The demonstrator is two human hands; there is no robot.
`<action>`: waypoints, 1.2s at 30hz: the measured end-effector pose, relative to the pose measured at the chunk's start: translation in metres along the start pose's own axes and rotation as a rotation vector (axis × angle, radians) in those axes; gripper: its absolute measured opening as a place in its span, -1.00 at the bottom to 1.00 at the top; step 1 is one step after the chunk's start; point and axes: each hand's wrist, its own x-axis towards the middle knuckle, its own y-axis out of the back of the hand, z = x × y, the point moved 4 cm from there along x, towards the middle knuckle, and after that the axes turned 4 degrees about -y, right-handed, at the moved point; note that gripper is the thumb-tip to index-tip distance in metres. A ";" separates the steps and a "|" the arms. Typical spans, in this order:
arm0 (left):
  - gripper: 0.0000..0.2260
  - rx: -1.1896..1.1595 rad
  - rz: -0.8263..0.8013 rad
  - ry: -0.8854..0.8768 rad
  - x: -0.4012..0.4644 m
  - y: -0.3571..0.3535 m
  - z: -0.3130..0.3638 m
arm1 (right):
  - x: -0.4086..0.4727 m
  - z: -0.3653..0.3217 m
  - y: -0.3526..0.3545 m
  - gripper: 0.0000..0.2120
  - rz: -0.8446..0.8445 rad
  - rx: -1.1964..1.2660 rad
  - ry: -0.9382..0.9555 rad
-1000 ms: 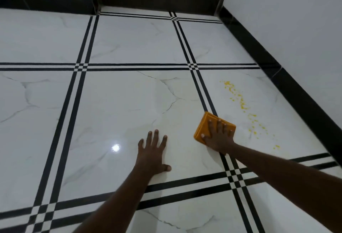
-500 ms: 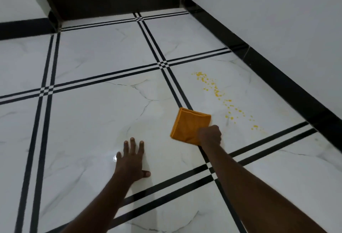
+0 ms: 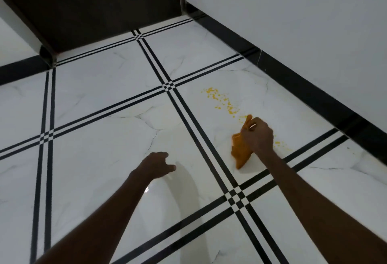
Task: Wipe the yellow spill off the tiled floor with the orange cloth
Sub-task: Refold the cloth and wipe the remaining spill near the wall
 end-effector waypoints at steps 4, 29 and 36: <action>-0.28 -0.033 0.055 -0.062 0.039 0.006 0.024 | 0.006 -0.024 0.004 -0.79 -0.022 -0.181 0.401; -0.19 0.289 0.212 -0.186 0.081 -0.073 0.039 | 0.064 0.099 -0.086 -0.26 0.239 -0.474 -0.149; -0.19 0.307 0.131 -0.228 0.080 -0.039 0.035 | -0.030 0.134 -0.057 -0.30 0.000 -0.624 0.380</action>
